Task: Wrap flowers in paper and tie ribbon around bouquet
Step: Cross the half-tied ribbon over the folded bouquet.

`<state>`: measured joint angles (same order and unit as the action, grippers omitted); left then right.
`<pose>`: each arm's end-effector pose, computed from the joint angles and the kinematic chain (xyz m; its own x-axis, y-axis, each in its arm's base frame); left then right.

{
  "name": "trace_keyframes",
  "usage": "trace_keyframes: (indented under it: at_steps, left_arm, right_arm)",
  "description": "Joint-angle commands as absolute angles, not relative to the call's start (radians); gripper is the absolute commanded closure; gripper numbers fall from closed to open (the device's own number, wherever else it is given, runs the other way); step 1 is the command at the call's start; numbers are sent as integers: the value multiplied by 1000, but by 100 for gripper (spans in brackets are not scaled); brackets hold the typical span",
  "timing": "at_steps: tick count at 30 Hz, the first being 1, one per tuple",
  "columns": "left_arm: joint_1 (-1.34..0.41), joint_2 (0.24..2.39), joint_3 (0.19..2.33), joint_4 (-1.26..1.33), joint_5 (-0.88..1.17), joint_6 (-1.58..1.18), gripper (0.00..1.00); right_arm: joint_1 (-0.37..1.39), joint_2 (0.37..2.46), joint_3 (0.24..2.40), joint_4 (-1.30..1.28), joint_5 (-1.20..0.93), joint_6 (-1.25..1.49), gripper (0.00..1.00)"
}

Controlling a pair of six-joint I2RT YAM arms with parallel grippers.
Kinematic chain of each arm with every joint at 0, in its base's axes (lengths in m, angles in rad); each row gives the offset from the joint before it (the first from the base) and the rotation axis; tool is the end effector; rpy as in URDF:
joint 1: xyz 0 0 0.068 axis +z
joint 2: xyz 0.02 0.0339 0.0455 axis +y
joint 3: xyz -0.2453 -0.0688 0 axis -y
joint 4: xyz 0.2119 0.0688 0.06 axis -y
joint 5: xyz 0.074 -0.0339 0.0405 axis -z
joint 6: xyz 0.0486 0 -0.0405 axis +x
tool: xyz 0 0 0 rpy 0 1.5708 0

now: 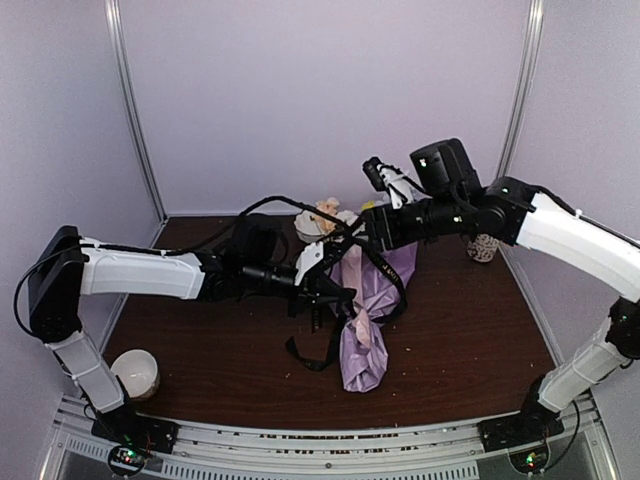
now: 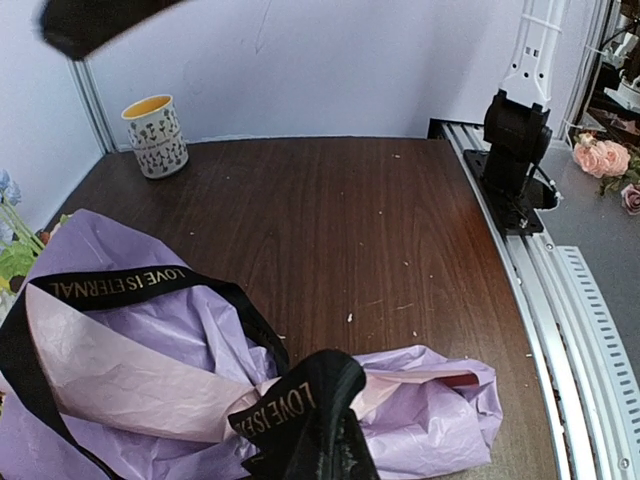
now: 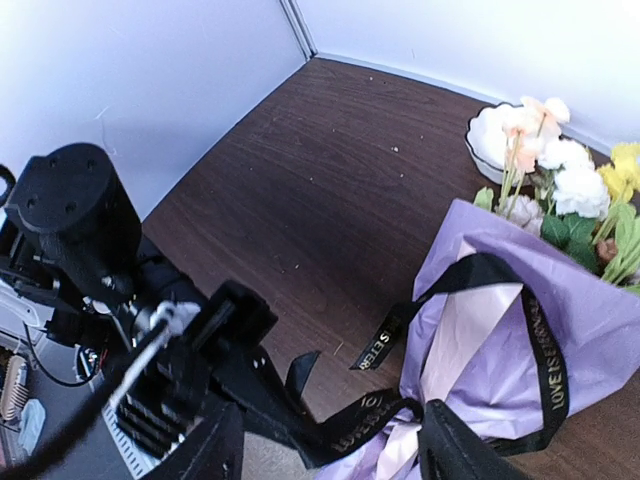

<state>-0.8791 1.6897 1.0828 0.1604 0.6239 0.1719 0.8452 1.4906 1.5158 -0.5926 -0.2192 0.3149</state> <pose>0.2076 -0.2951 0.2365 -0.1070 0.3468 -0.9318 0.9941 0.0533 -0.0943 0.1998 0.2412 0.3581 -0.6029 -0.2242 -0.7656 -0.6995 0.6099 0.3723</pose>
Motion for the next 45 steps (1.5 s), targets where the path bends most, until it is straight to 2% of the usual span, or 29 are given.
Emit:
trace_keyframes:
  at_steps: [1, 5, 10, 16, 21, 25, 30, 32, 37, 38, 40, 42, 45]
  left_arm:
    - [-870, 1706, 1105, 219, 640, 117, 100]
    - [-870, 1709, 1111, 206, 638, 116, 100]
    - [-867, 1710, 1114, 203, 634, 119, 100]
    - [-865, 1716, 1130, 186, 639, 131, 100]
    - [-864, 1717, 1133, 176, 633, 135, 100]
    - [-864, 1722, 1140, 157, 631, 142, 100]
    - [-864, 1723, 1143, 157, 627, 146, 100]
    - [-864, 1722, 1144, 155, 626, 146, 100]
    - [-858, 1721, 1147, 140, 631, 144, 100]
    - [-854, 1721, 1152, 122, 628, 144, 90]
    - [-838, 1719, 1162, 85, 604, 136, 52]
    - [-812, 1710, 1157, 63, 601, 123, 40]
    - [-754, 1690, 1118, 94, 574, 55, 34]
  right_arm:
    - [841, 1390, 1240, -327, -285, 269, 43]
    - [841, 1375, 1108, -198, -345, 272, 51]
    - [841, 1373, 1022, -96, -406, 266, 54]
    - [840, 1430, 1022, -112, -381, 261, 50]
    - [839, 1454, 1037, -122, -398, 262, 66]
    - [838, 1441, 1024, -136, -405, 256, 68]
    - [836, 1440, 1017, -158, -425, 250, 88]
    - [834, 1435, 1012, -164, -424, 248, 99]
    - [813, 1389, 977, -121, -405, 271, 100]
    - [808, 1384, 970, -113, -401, 277, 100]
    - [796, 1381, 960, -111, -385, 289, 100]
    - [784, 1384, 950, -104, -381, 300, 100]
    - [778, 1398, 945, -99, -387, 310, 100]
